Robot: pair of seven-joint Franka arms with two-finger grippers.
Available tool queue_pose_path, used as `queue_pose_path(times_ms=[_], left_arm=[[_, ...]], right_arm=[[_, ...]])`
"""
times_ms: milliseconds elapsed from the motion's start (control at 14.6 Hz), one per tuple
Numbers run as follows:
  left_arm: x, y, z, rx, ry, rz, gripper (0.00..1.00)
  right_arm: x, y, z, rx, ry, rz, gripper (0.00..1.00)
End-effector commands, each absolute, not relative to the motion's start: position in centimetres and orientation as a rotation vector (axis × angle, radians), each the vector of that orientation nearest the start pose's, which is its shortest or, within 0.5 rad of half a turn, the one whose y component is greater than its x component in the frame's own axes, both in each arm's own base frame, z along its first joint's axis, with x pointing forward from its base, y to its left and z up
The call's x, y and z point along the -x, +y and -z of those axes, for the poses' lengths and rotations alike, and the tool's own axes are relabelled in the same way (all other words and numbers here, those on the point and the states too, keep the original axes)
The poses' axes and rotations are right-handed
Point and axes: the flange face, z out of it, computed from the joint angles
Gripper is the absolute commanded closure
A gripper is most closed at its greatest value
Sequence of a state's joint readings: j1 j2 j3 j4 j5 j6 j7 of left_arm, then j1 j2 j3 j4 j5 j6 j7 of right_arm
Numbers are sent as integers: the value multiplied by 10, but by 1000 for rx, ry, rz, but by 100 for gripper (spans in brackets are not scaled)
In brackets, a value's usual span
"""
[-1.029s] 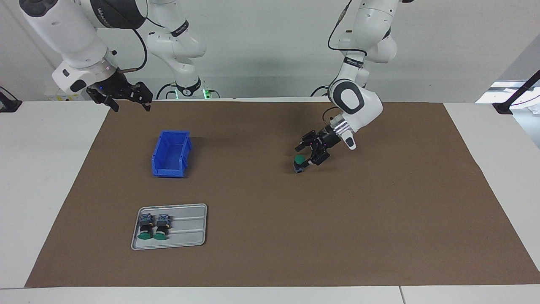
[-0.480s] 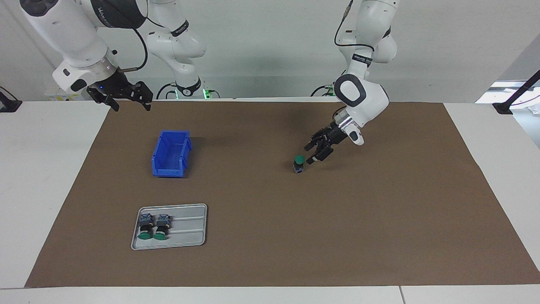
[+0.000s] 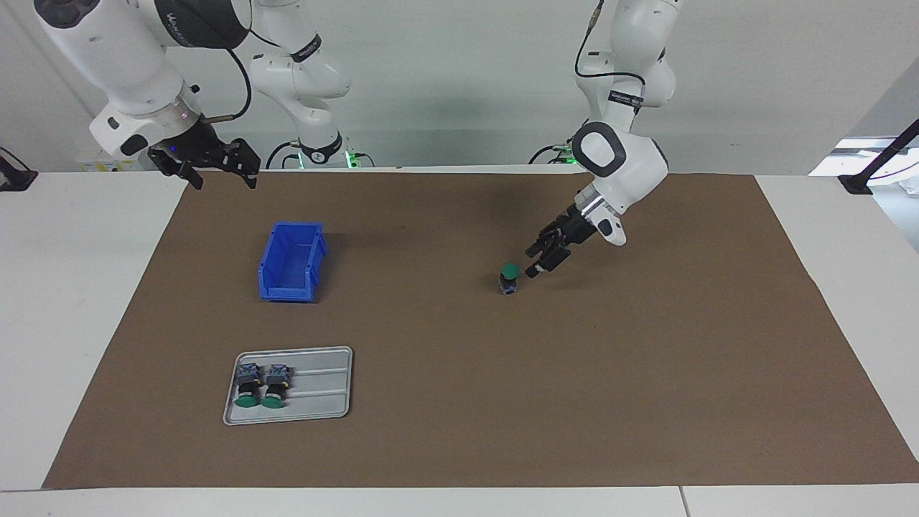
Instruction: Place and press button with both arms
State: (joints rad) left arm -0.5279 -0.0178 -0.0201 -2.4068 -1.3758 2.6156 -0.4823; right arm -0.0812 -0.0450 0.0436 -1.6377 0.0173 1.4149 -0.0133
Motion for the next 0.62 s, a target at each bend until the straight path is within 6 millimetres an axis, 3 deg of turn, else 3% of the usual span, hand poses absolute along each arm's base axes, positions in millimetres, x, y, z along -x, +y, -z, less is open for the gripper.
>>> queue_pose_path(times_ms=[0, 69, 412, 549], left_arm=[[-430, -235, -338, -2082, 1181, 266, 36], [-431, -238, -339, -2150, 1125, 241, 41], [-433, -243, -348, -2309, 989, 206, 48], [-444, -251, -367, -2450, 896, 283, 52]], right_arm=[[-514, -16, -606, 3105, -4, -273, 1], [-514, -16, -606, 3105, -4, -273, 1], [-514, -16, -606, 3105, -4, -273, 1], [-514, -16, -606, 3105, -4, -273, 1]])
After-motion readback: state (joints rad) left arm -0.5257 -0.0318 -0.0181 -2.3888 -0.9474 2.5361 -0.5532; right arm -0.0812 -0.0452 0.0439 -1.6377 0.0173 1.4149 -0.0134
